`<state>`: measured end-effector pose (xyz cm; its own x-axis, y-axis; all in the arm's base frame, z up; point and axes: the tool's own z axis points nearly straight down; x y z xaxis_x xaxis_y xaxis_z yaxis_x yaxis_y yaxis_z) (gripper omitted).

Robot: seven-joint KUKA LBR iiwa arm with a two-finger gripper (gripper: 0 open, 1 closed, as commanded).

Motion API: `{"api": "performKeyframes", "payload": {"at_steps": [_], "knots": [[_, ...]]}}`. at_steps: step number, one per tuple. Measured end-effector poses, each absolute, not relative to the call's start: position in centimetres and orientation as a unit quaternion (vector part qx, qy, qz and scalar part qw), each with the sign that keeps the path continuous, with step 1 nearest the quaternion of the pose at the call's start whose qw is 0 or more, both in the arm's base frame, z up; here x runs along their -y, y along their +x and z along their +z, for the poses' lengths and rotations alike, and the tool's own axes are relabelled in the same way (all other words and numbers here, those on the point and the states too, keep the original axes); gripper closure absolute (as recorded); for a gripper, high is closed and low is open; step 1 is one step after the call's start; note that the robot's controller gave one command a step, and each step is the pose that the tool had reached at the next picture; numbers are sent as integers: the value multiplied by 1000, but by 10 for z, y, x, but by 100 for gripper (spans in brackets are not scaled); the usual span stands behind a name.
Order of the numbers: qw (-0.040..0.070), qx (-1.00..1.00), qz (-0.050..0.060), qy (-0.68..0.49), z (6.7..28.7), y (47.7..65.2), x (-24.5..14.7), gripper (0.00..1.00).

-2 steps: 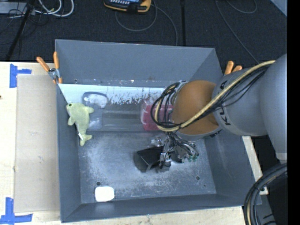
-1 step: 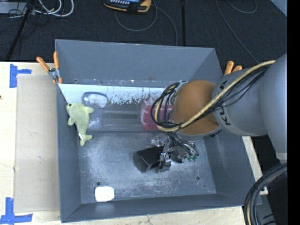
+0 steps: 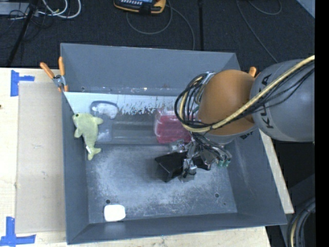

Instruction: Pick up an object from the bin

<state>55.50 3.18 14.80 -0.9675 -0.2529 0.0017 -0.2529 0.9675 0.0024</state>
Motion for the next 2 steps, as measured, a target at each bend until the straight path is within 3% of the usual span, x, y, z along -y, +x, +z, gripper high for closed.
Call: {"api": "performKeyframes", "payload": {"at_steps": [1,2], "knots": [[1,992,-1,127,148,555,-32,100],[4,988,-2,153,252,563,-29,100]]}}
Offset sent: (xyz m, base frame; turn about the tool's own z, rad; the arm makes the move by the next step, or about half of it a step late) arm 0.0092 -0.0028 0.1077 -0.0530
